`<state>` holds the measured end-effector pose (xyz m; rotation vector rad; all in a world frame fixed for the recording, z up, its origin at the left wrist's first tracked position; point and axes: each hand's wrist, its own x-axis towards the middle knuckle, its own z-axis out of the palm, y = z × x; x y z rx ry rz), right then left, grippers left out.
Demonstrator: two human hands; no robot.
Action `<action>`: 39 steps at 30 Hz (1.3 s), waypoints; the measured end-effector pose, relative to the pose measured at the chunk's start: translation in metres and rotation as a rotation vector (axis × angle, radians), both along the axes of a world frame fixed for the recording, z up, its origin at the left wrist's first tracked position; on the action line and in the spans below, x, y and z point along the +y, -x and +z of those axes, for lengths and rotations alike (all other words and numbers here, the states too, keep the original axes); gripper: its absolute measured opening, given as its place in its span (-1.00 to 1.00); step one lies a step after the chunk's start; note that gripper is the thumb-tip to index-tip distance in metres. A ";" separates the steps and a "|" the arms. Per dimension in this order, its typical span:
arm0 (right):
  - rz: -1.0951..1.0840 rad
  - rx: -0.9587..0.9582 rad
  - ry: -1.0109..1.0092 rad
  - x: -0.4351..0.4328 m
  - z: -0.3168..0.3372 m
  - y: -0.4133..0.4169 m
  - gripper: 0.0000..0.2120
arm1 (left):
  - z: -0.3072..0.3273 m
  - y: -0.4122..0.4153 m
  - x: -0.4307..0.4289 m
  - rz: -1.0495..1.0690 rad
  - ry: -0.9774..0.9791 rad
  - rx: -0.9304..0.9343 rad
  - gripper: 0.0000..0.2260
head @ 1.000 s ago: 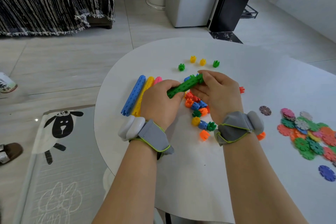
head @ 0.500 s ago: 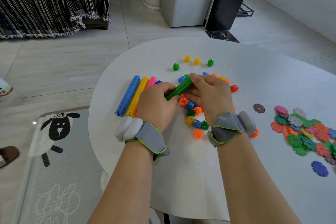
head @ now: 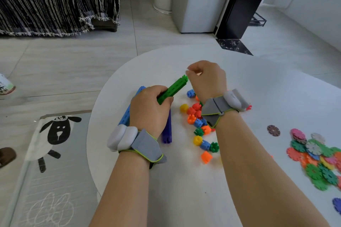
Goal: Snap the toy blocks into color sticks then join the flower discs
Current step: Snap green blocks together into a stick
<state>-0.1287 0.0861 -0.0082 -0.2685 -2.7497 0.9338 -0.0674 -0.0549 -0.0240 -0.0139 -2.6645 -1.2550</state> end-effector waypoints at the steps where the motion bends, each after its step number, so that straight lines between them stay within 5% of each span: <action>1: 0.035 -0.083 -0.090 0.000 0.001 0.012 -0.75 | 0.000 0.003 -0.001 0.012 -0.001 0.008 -0.85; 5: 0.107 -0.445 -0.393 -0.008 -0.003 0.038 -0.58 | 0.000 0.009 -0.002 0.022 0.024 0.002 -0.83; 8: 0.027 -0.406 -0.439 -0.018 -0.011 0.041 -0.81 | -0.001 0.010 -0.003 0.029 0.010 -0.006 -0.82; 11: 0.131 -0.391 -0.470 -0.014 -0.015 0.045 -0.63 | -0.001 0.009 -0.004 0.018 0.007 -0.009 -0.83; 16: -0.073 0.175 0.136 -0.003 -0.004 0.007 -0.85 | 0.003 0.003 -0.006 -0.020 -0.031 -0.015 -0.86; 22: -0.105 0.073 0.986 0.014 0.010 -0.050 -0.89 | 0.007 -0.007 0.005 -0.140 -0.060 -0.042 -0.83; 39: -0.143 0.096 1.349 0.035 -0.009 -0.096 -0.91 | 0.003 -0.019 0.032 -0.285 0.077 -0.056 -0.76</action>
